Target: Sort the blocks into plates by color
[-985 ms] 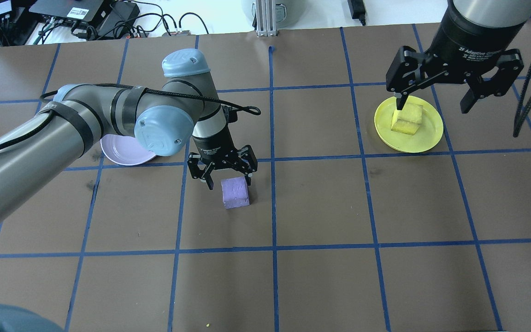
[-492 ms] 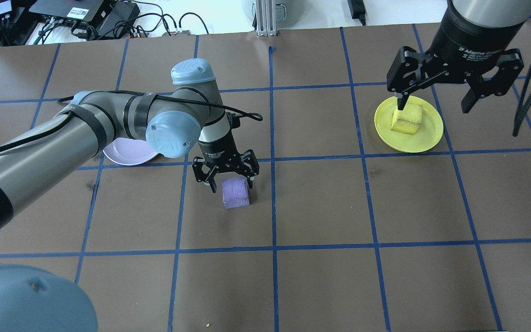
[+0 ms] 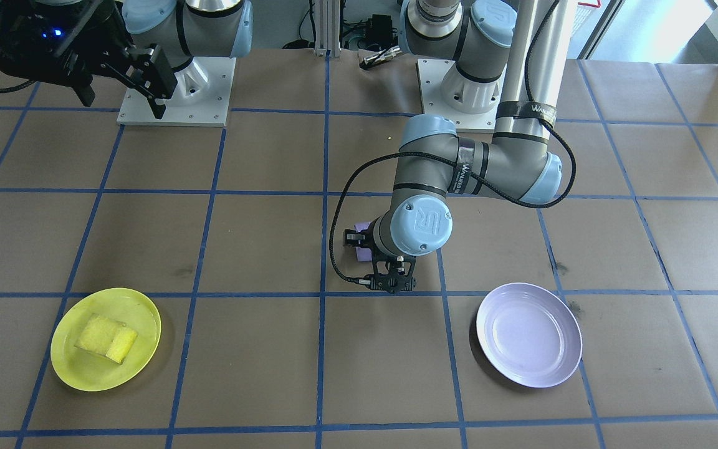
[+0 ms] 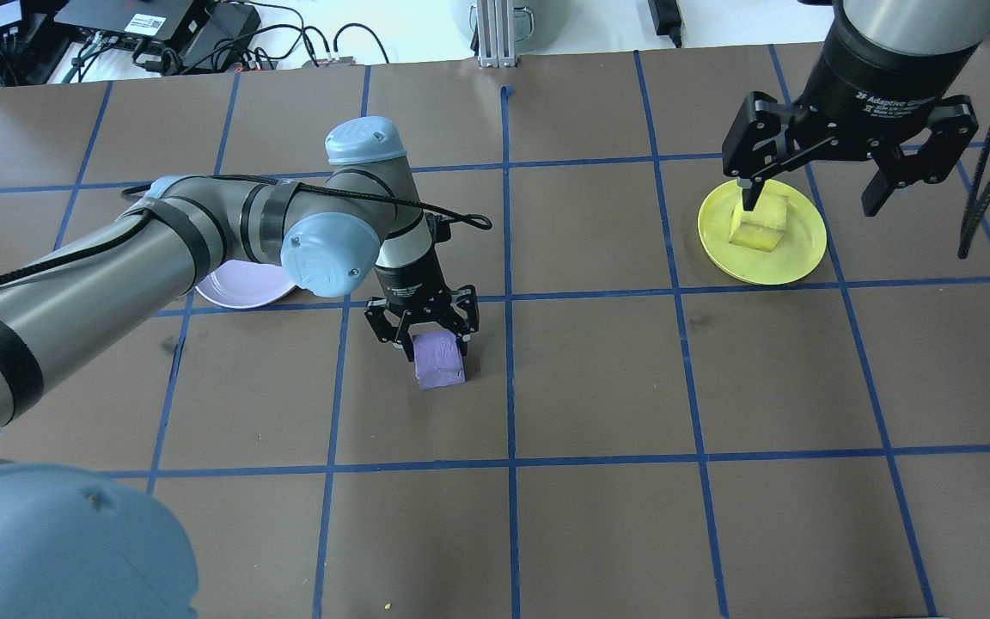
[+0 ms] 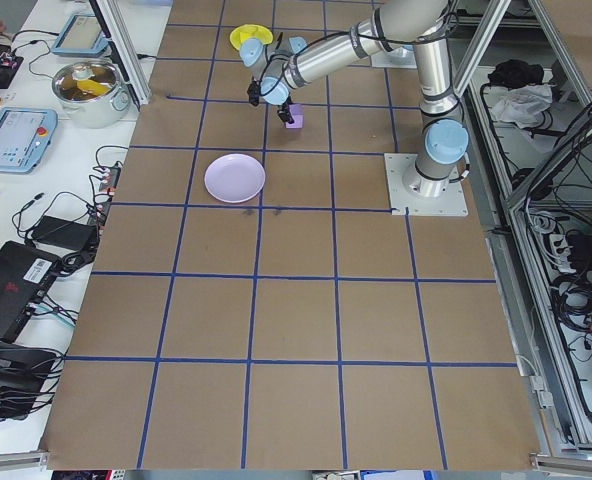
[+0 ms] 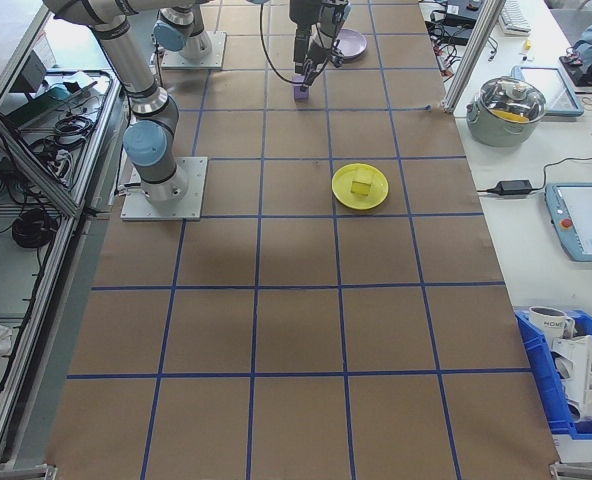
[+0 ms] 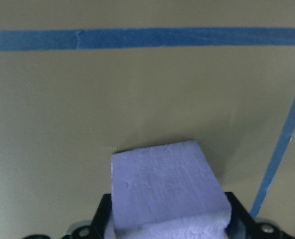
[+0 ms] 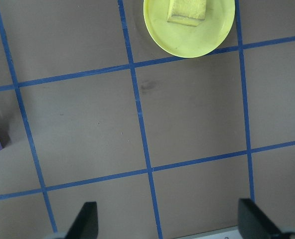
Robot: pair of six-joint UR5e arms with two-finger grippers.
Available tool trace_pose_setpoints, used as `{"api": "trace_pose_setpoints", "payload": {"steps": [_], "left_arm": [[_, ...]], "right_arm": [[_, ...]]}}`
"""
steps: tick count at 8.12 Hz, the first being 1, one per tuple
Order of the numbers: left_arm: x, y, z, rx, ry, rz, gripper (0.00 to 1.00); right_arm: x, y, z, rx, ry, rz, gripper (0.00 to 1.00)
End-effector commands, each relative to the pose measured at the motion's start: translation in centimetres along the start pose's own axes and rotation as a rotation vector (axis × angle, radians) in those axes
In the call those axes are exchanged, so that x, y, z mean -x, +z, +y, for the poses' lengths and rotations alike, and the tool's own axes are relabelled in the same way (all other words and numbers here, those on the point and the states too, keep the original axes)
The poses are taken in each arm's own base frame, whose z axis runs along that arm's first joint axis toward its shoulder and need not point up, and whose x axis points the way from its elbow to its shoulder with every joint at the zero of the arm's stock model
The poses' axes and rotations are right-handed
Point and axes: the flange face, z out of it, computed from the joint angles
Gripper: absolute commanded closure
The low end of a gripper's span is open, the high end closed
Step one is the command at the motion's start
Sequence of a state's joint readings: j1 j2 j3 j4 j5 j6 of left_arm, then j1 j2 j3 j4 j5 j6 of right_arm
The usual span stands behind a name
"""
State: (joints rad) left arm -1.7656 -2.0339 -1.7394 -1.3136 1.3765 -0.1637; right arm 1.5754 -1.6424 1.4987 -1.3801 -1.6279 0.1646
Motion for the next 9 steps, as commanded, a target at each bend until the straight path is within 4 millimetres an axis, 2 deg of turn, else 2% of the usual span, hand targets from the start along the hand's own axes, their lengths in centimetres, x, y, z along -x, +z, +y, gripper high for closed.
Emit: {"api": "trace_pose_setpoints", "payload": {"steps": [1,2,4,5,6,7,9], "left_arm": [[-0.1,-1.9,0.7,-0.019,-0.007,0.000,1.00],[0.9,-3.1,1.8,0.038,-0.024,-0.009,1.00],[3.3,-11.6,1.7,-0.029,-0.027,-0.067,1.00],[5.2,-16.4,1.0,-0.092,-0.004,-0.101,1.00],[7.7,-19.7,-0.2,-0.143,-0.005,-0.105,1.00],[11.3,-21.8,-1.4,-0.177,0.023,-0.104,1.00],[18.3,-23.6,-3.8,-0.266,0.083,-0.114,1.00]], "right_arm": [[0.0,0.0,-0.1,-0.001,0.000,0.000,0.00],[0.0,0.0,-0.1,-0.002,0.000,-0.001,0.00],[0.0,0.0,-0.1,-0.004,0.000,-0.001,0.00],[0.0,0.0,-0.1,-0.004,0.000,0.001,0.00],[-0.1,0.1,-0.2,-0.004,0.003,0.000,0.00],[-0.1,0.1,-0.2,-0.002,0.003,0.001,0.00],[-0.1,0.1,-0.3,-0.001,0.003,0.001,0.00]]}}
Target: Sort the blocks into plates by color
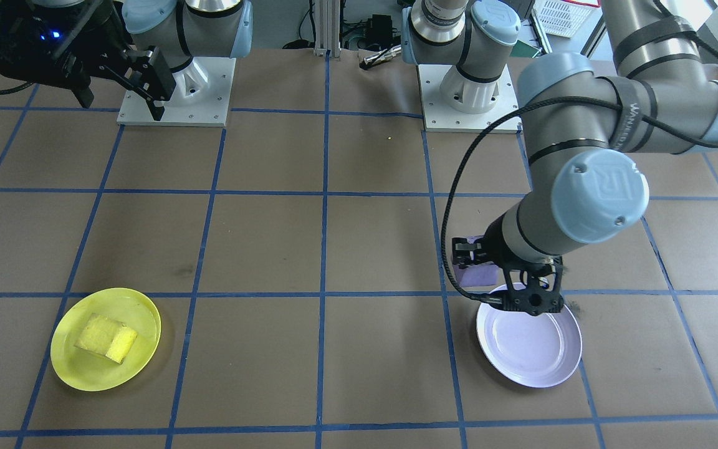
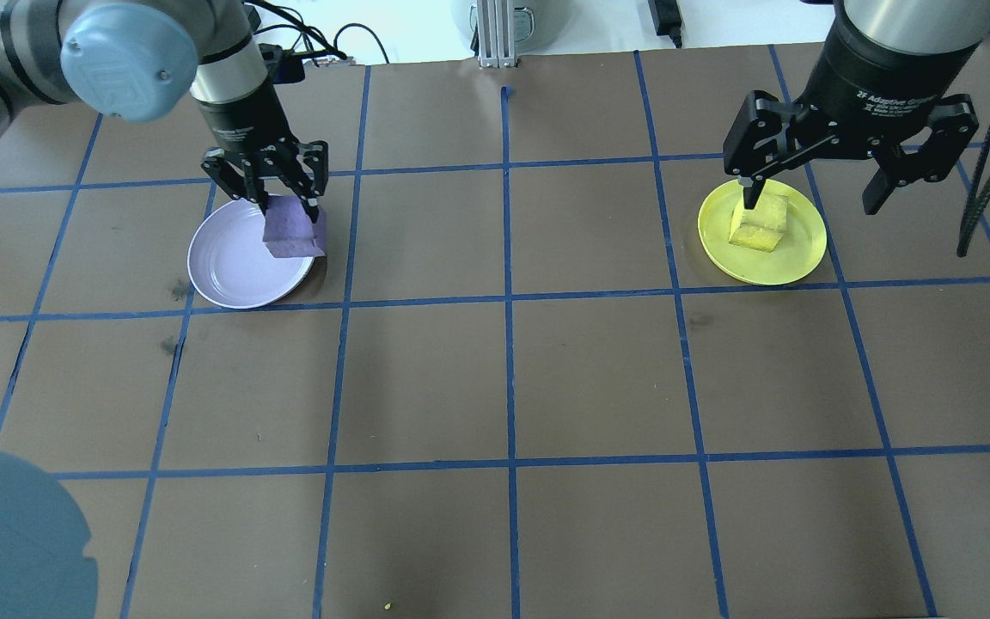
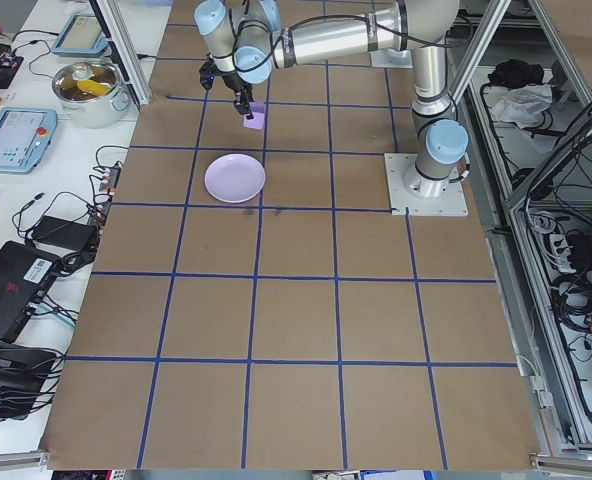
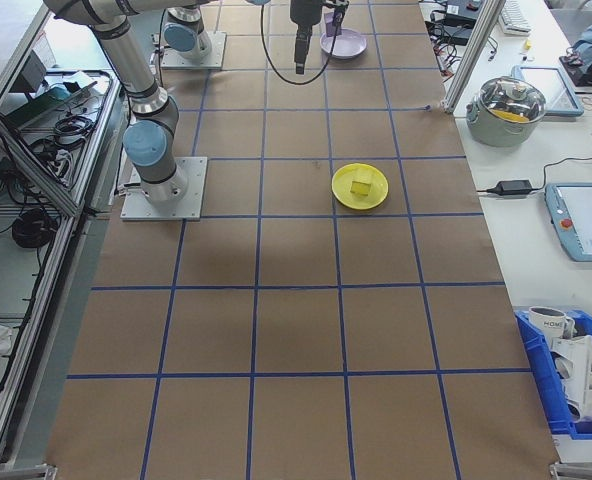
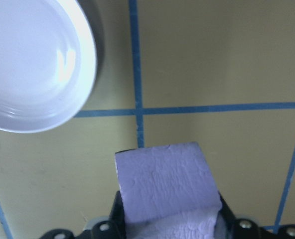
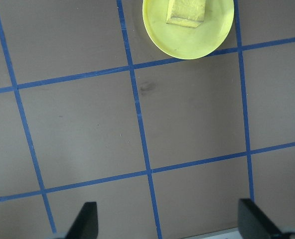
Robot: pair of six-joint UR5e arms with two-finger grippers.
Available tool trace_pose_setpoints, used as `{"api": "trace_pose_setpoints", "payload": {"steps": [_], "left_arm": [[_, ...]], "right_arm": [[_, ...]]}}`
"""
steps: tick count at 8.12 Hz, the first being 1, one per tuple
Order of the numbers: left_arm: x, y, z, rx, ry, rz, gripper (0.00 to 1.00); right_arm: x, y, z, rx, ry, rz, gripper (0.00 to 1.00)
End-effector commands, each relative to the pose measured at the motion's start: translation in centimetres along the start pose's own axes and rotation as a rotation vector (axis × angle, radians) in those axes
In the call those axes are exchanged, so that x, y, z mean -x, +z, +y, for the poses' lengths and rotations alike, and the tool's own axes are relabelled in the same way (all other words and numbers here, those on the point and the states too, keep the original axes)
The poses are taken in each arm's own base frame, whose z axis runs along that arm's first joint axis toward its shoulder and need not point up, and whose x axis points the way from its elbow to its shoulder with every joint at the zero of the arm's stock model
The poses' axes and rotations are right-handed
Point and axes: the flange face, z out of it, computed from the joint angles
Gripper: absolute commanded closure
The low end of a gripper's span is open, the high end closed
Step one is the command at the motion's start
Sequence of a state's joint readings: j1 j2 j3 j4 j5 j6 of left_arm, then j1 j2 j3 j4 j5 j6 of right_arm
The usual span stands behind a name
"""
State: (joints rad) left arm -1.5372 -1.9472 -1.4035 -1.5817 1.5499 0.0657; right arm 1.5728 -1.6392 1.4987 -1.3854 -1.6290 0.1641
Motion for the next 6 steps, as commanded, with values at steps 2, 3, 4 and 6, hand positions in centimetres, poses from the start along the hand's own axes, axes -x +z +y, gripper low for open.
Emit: {"api": "trace_pose_setpoints", "payload": {"steps": [2,3,4,6], "left_arm": [[8.7,1.4,-4.3,-0.087,0.109,-0.015,1.00],[9.1,3.6,-5.6,-0.070,0.109,-0.012,1.00],[10.2,5.8,-6.8,-0.038,0.097,-0.001,1.00],[13.8,9.6,-7.8,0.024,0.047,0.024,1.00]], "right_arm": [[0.0,0.0,0.0,0.001,0.000,0.002,0.00],[0.0,0.0,0.0,0.001,0.000,0.000,0.00],[0.1,0.0,0.0,0.001,-0.001,0.000,0.00],[0.1,0.1,0.0,0.003,-0.001,0.001,0.00]]}}
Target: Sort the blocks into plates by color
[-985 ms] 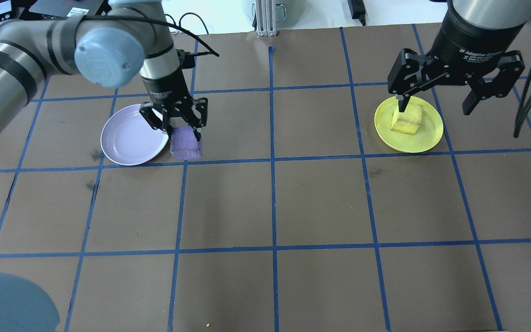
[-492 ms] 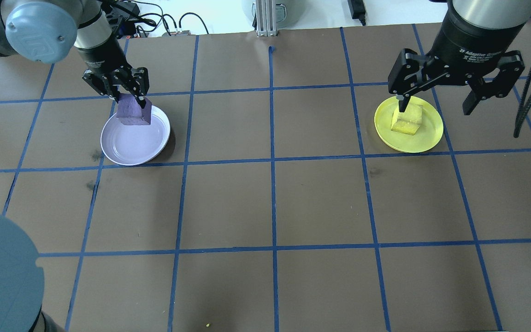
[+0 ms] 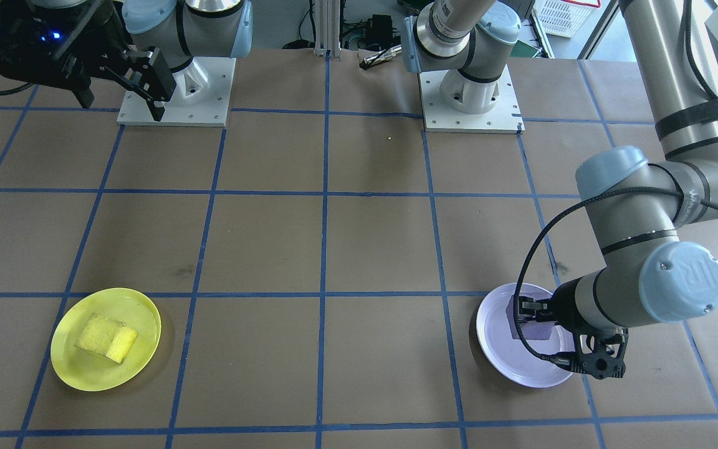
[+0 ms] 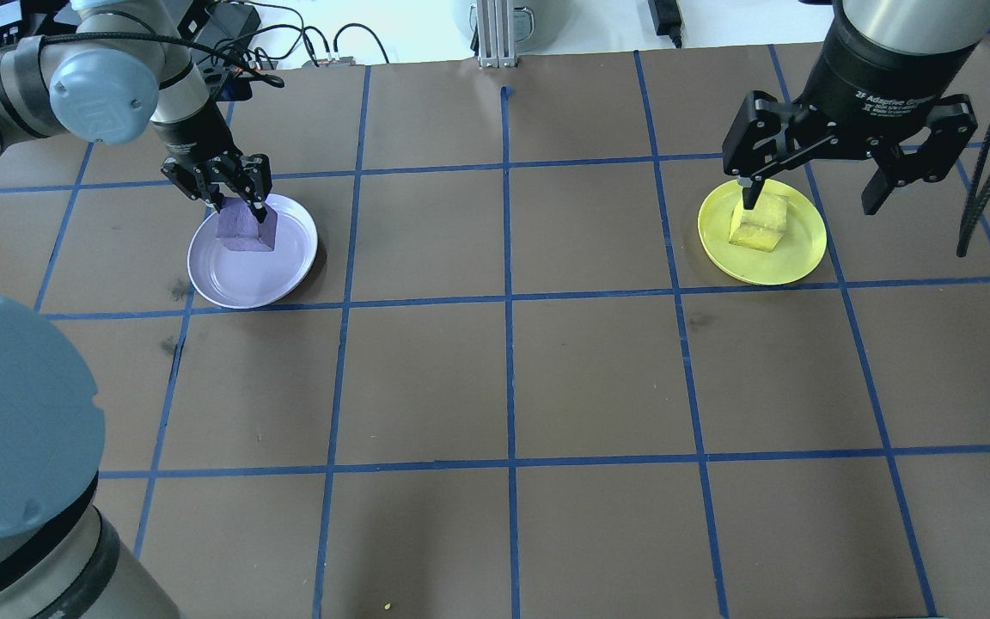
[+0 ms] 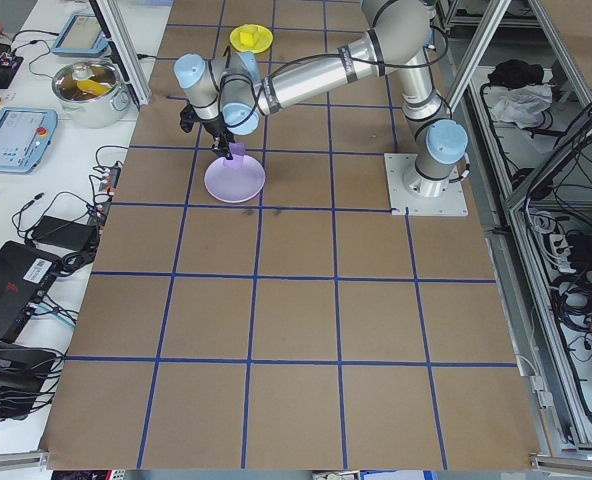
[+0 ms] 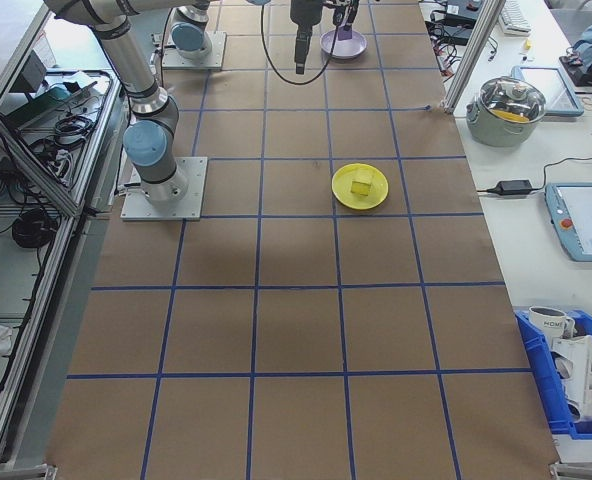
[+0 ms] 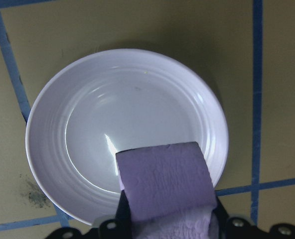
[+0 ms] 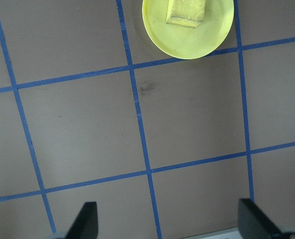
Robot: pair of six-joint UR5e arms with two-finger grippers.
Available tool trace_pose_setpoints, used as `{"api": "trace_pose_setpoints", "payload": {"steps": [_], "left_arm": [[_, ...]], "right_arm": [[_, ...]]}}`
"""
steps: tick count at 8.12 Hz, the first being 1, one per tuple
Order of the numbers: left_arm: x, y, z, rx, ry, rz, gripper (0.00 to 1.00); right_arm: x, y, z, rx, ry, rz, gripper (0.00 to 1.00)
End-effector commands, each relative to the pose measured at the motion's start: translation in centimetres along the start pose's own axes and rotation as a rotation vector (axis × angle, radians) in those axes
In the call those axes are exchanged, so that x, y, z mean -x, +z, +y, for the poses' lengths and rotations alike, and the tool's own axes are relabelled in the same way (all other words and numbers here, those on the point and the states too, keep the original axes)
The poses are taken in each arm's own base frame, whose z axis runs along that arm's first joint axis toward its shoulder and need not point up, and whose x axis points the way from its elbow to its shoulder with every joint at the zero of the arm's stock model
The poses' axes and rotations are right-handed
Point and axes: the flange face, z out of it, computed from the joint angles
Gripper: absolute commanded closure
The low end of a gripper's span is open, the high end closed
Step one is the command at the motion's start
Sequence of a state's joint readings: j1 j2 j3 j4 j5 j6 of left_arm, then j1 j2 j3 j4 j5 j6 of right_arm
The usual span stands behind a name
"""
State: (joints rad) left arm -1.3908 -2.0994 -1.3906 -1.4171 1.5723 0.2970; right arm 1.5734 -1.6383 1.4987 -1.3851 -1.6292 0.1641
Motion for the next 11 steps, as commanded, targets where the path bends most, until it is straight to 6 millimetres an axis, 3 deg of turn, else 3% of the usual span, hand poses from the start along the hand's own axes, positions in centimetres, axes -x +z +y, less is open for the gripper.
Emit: {"api": "trace_pose_setpoints", "payload": {"steps": [1,3,4,5,8,10,11], "left_arm": [[4.5,4.0,-0.9,0.063,-0.057,0.021,1.00],[4.9,4.1,-1.1,0.066,-0.068,-0.002,0.51],[4.7,3.7,-1.1,0.060,-0.066,-0.002,0.16],[4.4,3.2,-1.0,0.052,-0.063,-0.004,0.00],[3.8,0.3,-0.4,0.008,-0.096,-0.023,0.00],[2.5,-3.1,0.7,-0.036,-0.198,-0.027,0.00],[-0.3,-4.7,1.2,-0.061,-0.175,-0.037,0.00]], "right_arm": [[0.0,0.0,0.0,0.001,0.000,0.002,0.00],[0.0,0.0,0.0,0.001,0.000,0.000,0.00],[0.0,0.0,0.0,0.001,0.000,0.000,0.00],[0.0,0.0,0.0,0.001,0.000,0.000,0.00],[0.0,0.0,0.0,0.001,0.000,0.002,0.00],[0.0,0.0,0.0,0.002,0.001,0.000,0.00],[-0.1,0.0,0.0,0.001,0.001,0.002,0.00]]}}
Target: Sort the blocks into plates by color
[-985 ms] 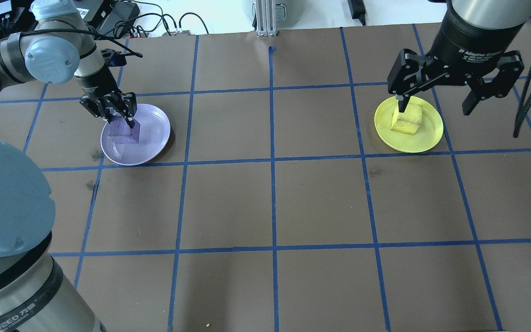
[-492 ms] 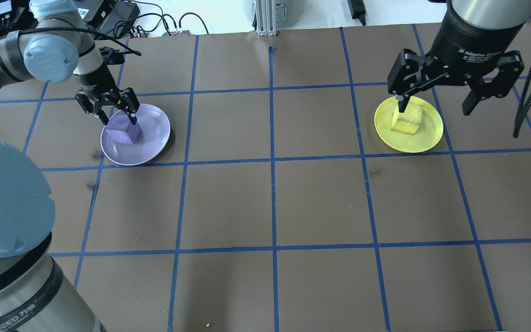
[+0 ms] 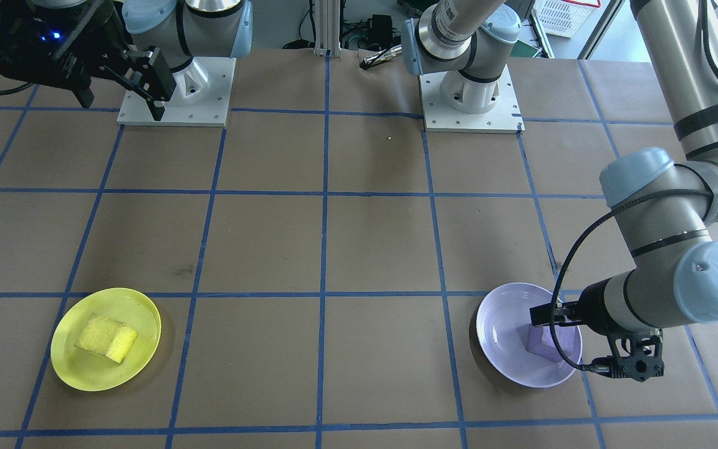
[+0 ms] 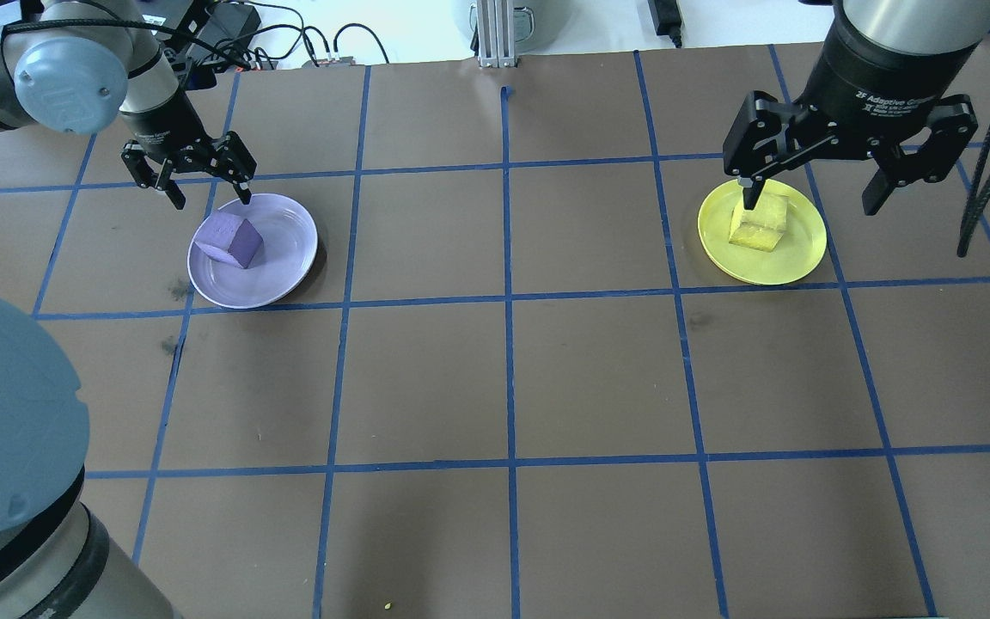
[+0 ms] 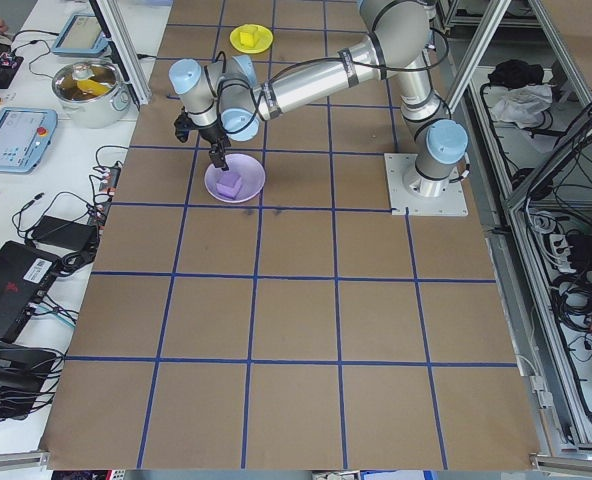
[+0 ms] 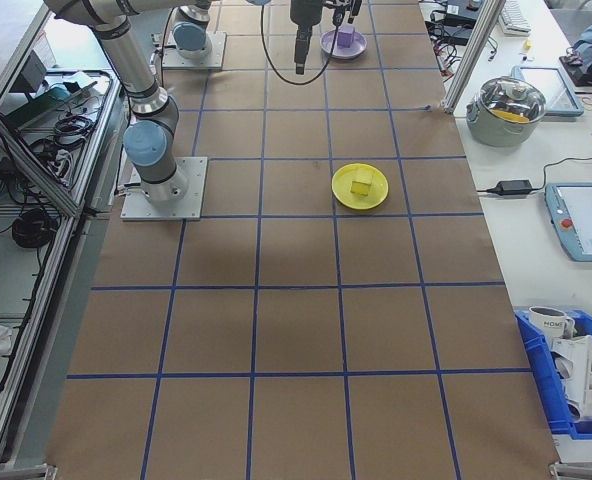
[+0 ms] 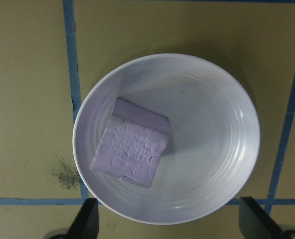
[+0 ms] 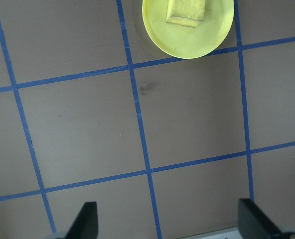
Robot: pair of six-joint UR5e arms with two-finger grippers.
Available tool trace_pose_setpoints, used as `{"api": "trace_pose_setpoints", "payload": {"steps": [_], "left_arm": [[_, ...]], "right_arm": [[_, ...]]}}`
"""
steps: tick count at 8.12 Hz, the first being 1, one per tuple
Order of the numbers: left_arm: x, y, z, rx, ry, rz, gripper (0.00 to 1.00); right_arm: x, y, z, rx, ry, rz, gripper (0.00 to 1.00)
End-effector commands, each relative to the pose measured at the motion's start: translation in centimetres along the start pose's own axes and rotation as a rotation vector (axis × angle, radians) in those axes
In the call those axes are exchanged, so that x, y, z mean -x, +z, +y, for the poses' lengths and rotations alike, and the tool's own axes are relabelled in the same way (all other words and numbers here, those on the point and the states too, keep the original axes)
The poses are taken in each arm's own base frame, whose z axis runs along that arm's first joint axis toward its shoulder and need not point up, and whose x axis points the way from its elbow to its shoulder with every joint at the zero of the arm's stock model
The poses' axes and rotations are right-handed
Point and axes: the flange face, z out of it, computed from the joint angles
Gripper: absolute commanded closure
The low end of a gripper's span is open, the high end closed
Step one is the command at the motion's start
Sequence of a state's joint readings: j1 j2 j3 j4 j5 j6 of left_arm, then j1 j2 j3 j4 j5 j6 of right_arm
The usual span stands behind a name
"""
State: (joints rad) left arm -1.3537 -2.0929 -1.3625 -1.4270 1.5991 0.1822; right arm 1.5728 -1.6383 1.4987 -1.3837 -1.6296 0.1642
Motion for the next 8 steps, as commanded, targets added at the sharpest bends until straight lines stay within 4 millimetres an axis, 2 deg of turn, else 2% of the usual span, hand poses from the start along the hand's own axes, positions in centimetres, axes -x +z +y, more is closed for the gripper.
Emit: {"api": "trace_pose_setpoints", "payload": {"steps": [1,2,3,6,7,8], "left_arm": [[-7.1,-5.3,3.0,-0.065,0.009,-0.027,0.00],[-10.0,-8.4,5.2,-0.112,0.001,-0.038,0.00],[-11.0,-11.0,7.0,-0.156,0.004,-0.037,0.00],[-11.6,-16.9,12.9,-0.196,-0.016,-0.030,0.00],[-11.6,-18.3,14.2,-0.224,-0.016,-0.027,0.00],[-11.7,-19.2,15.0,-0.241,-0.040,-0.018,0.00]], "right_arm": [[0.0,0.0,0.0,-0.002,0.001,0.001,0.00],[0.0,-0.1,-0.1,-0.008,0.002,0.001,0.00],[-0.1,-0.1,-0.1,-0.009,0.006,0.001,0.00],[-0.5,-0.7,-0.4,-0.024,0.017,0.000,0.00],[-0.8,-0.6,-0.7,-0.033,0.025,-0.002,0.00],[-1.8,-0.9,-1.9,-0.096,0.048,-0.012,0.00]]}}
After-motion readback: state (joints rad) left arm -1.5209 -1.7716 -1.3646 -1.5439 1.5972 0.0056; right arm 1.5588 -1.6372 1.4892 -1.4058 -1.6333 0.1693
